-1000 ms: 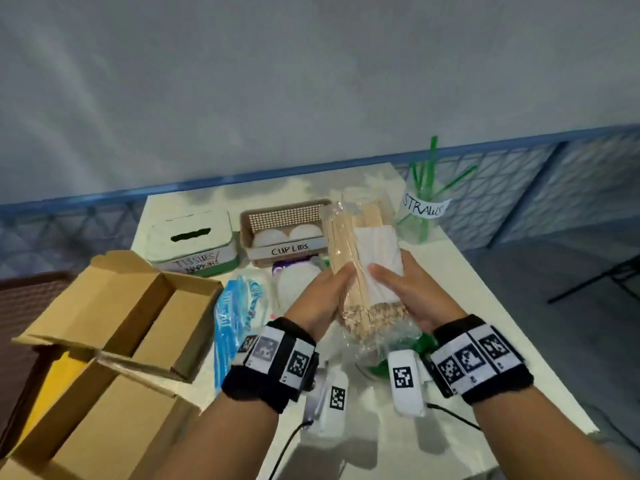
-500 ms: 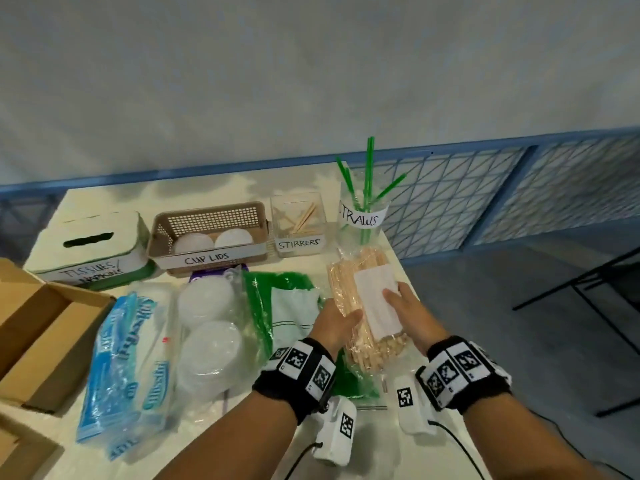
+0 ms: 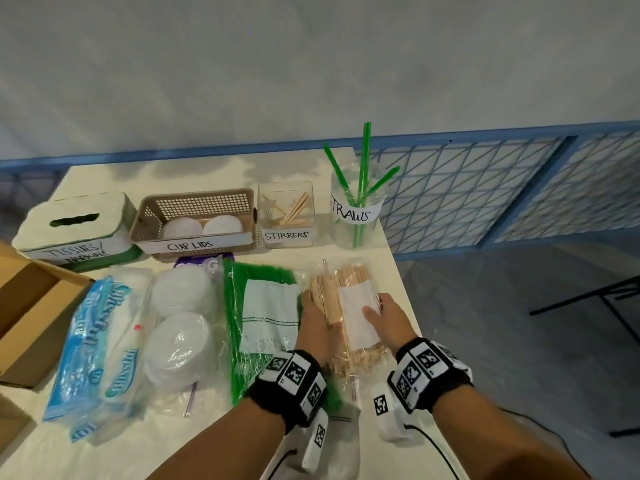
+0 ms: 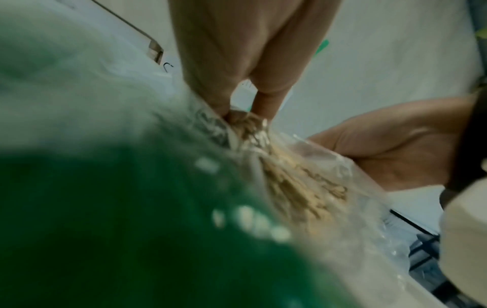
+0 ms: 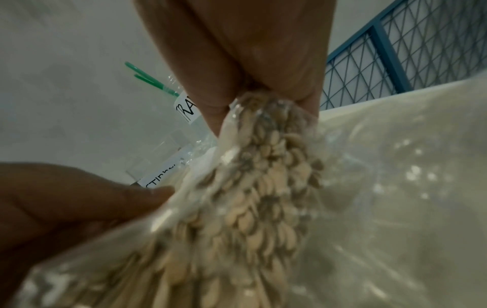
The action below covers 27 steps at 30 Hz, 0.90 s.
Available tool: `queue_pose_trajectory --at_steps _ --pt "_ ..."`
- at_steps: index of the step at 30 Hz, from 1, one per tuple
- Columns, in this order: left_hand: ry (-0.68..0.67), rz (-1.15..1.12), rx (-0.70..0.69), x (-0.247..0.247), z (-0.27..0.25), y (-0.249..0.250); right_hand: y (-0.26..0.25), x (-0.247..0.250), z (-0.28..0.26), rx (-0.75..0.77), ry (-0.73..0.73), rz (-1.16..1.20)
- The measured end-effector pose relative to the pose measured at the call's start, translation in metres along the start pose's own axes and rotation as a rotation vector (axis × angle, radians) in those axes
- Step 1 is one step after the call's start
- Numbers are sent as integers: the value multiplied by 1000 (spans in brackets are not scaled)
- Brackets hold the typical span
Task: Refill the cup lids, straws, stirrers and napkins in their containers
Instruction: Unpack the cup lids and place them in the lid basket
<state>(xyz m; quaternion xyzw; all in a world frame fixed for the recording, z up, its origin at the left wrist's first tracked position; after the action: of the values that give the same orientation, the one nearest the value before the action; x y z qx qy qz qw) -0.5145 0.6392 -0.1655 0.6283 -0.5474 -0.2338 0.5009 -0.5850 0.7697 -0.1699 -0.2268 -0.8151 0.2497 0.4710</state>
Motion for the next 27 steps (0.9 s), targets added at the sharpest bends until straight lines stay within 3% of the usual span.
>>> queue_pose_trajectory --at_steps 2,6,10,13,15,19,23,27 --pt "21 32 -69 0 -5 6 2 -1 2 -29 15 13" --pt "2 224 -97 -2 -9 7 2 -2 -1 -78 62 47" --pt "-30 263 -96 3 -13 18 -12 8 -19 -51 162 5" --pt "-19 224 -263 20 -26 44 -38 18 -40 131 268 4" --pt "58 193 -401 46 -38 64 -63 19 -57 275 296 92" --pt "297 130 -505 125 -57 83 -117 -7 -83 401 205 248" --pt "517 116 -292 209 -54 46 -161 -65 -99 359 -68 223" --pt "397 153 41 243 -45 -9 -188 -122 -102 314 -239 -2"
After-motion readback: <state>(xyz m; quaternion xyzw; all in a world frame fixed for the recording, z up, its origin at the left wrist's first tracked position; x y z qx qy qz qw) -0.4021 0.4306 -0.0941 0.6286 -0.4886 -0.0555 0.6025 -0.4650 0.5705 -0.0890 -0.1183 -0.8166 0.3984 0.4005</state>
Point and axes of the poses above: each hand's wrist, its own z-axis towards the middle knuckle, its own x-axis out of the back of the hand, y = z × x, the point moved 6 cm from there along z, towards the middle knuckle, and after that the axes turned 7 degrees about -z, right-handed, at the moved point
